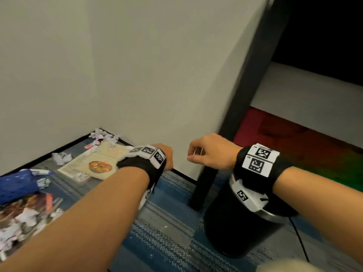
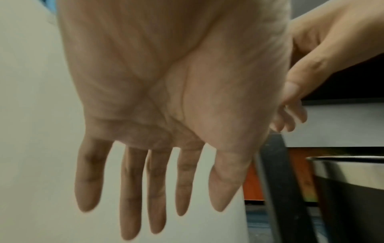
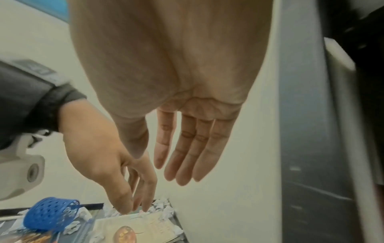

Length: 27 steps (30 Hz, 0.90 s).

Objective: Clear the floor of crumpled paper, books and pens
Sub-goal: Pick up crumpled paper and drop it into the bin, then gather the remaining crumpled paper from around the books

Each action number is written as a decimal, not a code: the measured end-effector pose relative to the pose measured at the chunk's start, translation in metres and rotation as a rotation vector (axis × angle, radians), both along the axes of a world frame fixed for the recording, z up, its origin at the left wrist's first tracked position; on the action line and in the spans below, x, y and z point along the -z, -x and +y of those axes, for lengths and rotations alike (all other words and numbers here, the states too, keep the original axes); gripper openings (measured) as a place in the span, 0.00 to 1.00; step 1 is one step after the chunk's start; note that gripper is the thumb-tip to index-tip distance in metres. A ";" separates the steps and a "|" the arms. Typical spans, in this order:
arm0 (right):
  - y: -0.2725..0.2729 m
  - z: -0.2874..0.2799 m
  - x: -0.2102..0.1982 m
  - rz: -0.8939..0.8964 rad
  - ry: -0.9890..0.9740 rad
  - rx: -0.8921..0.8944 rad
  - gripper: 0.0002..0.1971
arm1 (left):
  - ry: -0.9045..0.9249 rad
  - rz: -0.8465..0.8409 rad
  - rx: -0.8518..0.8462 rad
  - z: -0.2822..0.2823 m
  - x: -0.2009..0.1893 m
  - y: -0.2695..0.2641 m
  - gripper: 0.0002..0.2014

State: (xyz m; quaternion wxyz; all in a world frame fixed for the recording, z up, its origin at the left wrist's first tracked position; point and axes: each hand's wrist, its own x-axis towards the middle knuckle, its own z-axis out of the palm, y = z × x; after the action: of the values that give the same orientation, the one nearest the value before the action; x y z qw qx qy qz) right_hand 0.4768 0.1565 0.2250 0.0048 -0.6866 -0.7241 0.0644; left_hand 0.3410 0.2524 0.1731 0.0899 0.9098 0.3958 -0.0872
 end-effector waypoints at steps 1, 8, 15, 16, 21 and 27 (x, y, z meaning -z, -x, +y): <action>0.018 0.016 0.005 -0.002 0.030 -0.028 0.10 | -0.009 -0.019 -0.060 0.006 0.005 0.018 0.08; 0.128 0.126 0.048 -0.193 0.301 -0.111 0.15 | 0.044 0.027 -0.381 0.025 0.060 0.113 0.13; 0.152 0.219 0.103 -0.283 0.290 -0.150 0.15 | 0.130 -0.033 -0.536 0.081 0.111 0.162 0.16; 0.151 0.232 0.116 -0.297 0.310 -0.144 0.16 | 0.136 -0.059 -0.553 0.087 0.116 0.174 0.15; 0.170 0.279 0.195 -0.167 0.438 -0.247 0.19 | 0.125 -0.044 -0.738 0.112 0.155 0.257 0.17; 0.237 0.281 0.258 -0.186 0.675 -0.628 0.24 | 0.275 0.089 -0.922 0.115 0.196 0.325 0.33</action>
State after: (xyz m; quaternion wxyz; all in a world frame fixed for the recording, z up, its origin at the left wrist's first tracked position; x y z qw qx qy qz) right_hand 0.2393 0.4374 -0.0331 -0.3034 -0.4005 -0.8327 0.2327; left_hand 0.0163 0.3670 -0.0232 0.2218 0.6144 0.7461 -0.1288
